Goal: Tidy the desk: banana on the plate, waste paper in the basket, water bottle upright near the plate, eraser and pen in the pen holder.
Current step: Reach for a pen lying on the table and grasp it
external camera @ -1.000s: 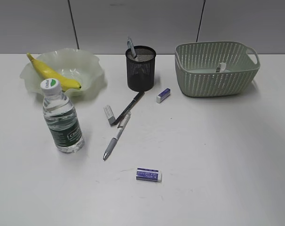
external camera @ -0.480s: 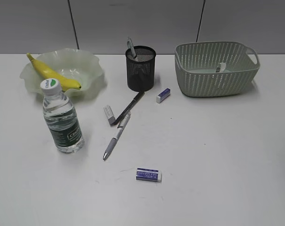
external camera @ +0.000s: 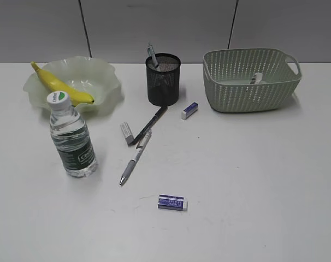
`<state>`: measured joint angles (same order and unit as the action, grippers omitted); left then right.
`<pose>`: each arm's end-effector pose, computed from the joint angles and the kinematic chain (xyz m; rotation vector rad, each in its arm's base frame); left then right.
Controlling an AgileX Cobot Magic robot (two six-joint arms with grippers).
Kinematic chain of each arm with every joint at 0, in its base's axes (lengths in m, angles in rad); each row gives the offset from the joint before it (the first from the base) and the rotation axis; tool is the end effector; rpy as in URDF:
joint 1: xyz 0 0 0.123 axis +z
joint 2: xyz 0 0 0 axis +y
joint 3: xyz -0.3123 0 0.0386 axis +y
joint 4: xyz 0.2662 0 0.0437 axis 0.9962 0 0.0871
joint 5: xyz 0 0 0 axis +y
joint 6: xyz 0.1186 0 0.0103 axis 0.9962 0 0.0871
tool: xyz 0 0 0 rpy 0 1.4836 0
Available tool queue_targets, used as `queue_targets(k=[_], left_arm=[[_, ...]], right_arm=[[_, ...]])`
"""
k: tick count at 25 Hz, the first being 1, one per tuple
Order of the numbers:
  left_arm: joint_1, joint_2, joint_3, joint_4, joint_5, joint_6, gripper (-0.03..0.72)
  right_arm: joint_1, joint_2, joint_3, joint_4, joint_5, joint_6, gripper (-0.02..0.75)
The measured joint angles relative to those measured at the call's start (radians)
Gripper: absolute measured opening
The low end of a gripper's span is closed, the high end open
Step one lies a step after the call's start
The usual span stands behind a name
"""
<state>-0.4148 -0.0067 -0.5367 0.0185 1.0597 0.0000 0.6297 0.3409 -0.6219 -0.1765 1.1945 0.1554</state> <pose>0.0016 0.0014 0.2850 0.4122 1.9653 -0.2440 0.0456 0.0091 0.2936 -0.5606 2.3155 0.1468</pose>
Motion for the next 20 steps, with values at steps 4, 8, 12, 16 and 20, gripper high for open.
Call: queue_targets(k=[4,8,12,16,20], left_arm=[[0.0,0.028,-0.003,-0.009,-0.006,0.0,0.481],[0.0,0.167,-0.035,-0.069,-0.089,0.0,0.482],[0.0,0.422,-0.089,-0.171,-0.212,0.067,0.48],[0.0,0.748,-0.195,-0.283,-0.269,0.164,0.47],[-0.017,1.058,-0.375,-0.342,-0.28,0.249,0.465]], right_arm=[[0.0,-0.191,0.076,0.021,-0.064,-0.029,0.335],[0.0,-0.31,0.101,0.031,-0.124,-0.081,0.334],[0.0,-0.326,0.112,0.038,-0.151,-0.092,0.333],[0.0,-0.326,0.112,0.039,-0.157,-0.094,0.333],[0.0,-0.326,0.112,0.04,-0.157,-0.095,0.333]])
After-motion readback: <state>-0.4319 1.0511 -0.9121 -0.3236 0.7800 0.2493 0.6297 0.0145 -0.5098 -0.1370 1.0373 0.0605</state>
